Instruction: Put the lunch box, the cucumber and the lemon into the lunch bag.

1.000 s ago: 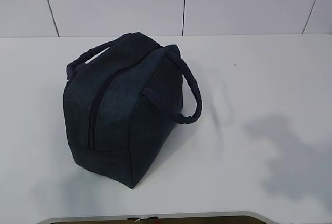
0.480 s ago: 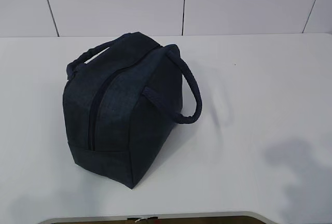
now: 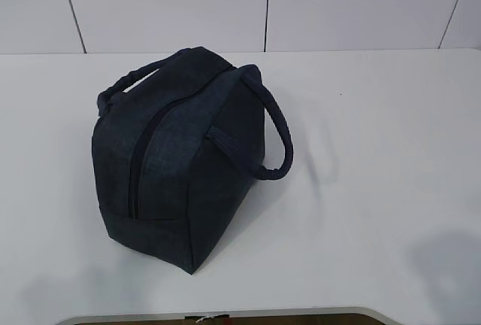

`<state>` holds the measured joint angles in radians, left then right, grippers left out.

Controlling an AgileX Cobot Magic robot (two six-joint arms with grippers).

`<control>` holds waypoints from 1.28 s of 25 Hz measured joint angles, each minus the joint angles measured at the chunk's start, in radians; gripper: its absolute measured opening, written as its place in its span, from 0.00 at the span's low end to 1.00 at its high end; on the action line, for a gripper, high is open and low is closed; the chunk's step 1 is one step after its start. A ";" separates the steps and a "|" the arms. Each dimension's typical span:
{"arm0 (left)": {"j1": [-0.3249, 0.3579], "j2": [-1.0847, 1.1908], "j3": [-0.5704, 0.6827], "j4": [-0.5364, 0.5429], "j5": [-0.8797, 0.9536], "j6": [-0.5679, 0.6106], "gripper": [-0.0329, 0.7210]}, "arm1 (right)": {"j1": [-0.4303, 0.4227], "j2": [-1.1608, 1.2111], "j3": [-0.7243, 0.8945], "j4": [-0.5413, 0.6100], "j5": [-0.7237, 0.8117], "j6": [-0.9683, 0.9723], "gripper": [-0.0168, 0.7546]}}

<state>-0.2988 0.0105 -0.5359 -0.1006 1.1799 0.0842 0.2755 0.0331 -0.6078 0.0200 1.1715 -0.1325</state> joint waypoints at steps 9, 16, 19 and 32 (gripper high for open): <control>0.000 0.000 0.032 -0.018 -0.063 0.000 0.34 | 0.000 -0.050 0.094 -0.071 -0.050 0.000 0.64; 0.000 0.000 0.032 -0.021 -0.064 0.000 0.34 | 0.000 -0.050 0.105 -0.079 -0.035 0.000 0.64; 0.000 0.000 0.032 0.019 -0.065 0.000 0.34 | 0.000 -0.050 0.105 -0.075 -0.035 0.001 0.64; 0.017 0.000 0.032 0.048 -0.067 0.000 0.34 | 0.000 -0.050 0.107 -0.073 -0.033 0.009 0.64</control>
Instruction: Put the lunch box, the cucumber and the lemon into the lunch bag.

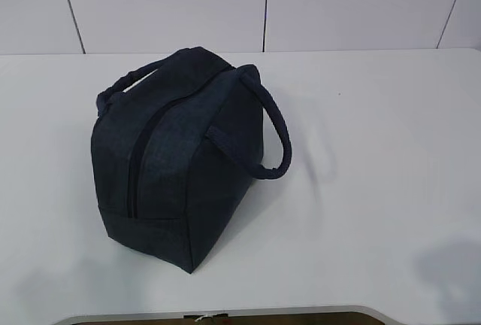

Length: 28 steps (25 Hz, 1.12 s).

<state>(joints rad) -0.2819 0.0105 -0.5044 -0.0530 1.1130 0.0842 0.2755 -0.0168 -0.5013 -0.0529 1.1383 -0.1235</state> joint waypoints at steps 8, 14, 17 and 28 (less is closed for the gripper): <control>0.218 0.000 0.000 -0.063 0.000 0.000 0.34 | -0.167 0.000 0.000 0.002 0.000 0.013 0.64; 0.234 0.000 0.000 -0.083 0.000 0.000 0.34 | -0.206 0.000 0.000 0.005 0.000 0.046 0.64; 0.234 0.000 0.000 -0.085 0.000 0.000 0.34 | -0.206 0.000 0.000 0.005 0.000 0.048 0.64; 0.234 0.000 0.000 -0.085 0.000 0.000 0.34 | -0.206 0.000 0.000 0.005 0.000 0.049 0.64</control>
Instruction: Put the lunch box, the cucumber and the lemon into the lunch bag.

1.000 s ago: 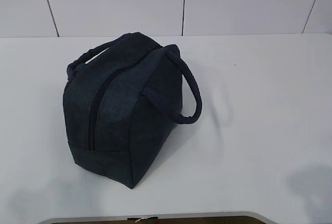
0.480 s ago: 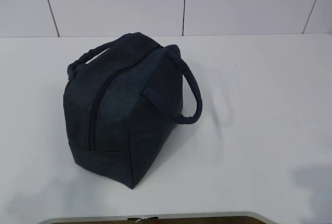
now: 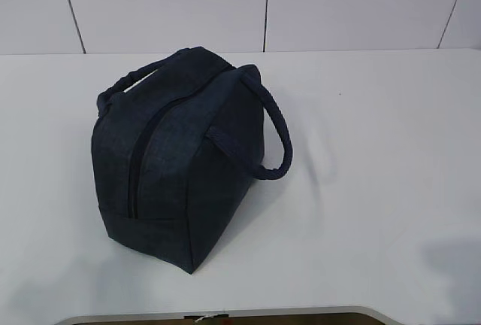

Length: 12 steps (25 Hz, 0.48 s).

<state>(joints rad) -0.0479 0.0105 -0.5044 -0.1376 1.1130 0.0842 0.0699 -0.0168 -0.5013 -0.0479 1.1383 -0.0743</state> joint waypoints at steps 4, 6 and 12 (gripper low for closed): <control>0.000 0.000 0.000 0.000 0.000 0.000 0.34 | 0.000 0.000 0.000 0.001 0.000 0.000 0.64; 0.000 0.000 0.000 0.000 0.000 0.000 0.34 | 0.000 0.000 0.000 0.002 0.000 0.000 0.64; 0.000 0.000 0.000 0.000 0.000 0.000 0.34 | 0.000 0.000 0.000 0.002 0.000 0.000 0.64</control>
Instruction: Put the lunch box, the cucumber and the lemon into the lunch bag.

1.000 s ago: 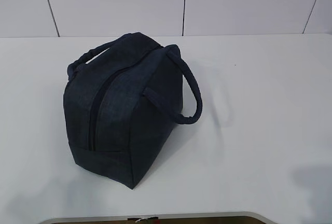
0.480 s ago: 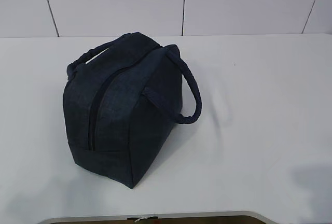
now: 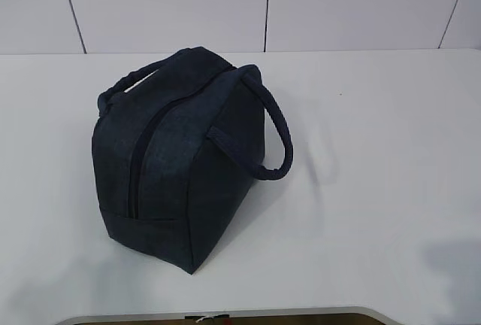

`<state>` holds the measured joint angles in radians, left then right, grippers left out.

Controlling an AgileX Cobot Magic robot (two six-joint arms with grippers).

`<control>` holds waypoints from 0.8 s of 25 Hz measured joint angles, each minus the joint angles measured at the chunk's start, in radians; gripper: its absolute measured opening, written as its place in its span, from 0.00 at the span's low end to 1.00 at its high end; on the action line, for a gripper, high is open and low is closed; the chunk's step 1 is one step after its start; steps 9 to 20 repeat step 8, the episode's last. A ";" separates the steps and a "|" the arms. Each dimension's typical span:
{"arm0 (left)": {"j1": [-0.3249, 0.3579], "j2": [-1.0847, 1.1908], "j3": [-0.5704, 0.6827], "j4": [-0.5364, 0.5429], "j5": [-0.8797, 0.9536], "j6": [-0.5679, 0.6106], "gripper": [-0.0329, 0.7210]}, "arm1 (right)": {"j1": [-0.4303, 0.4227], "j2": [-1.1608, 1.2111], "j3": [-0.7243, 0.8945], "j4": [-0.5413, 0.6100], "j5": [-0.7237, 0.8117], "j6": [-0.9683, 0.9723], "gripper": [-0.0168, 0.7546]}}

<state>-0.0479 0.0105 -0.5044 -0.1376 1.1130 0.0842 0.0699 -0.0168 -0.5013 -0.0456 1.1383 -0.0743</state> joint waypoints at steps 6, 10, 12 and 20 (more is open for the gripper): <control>0.000 0.000 0.000 0.000 0.000 0.000 0.34 | 0.000 0.000 0.000 0.000 0.000 0.000 0.64; 0.000 0.000 0.000 0.000 0.000 0.000 0.34 | 0.000 0.000 0.000 0.000 0.000 0.000 0.64; 0.000 0.000 0.000 0.000 0.000 0.000 0.34 | 0.000 0.000 0.000 0.000 0.000 0.000 0.64; 0.000 0.000 0.000 0.000 0.000 0.000 0.34 | 0.000 0.000 0.000 0.000 0.000 0.000 0.64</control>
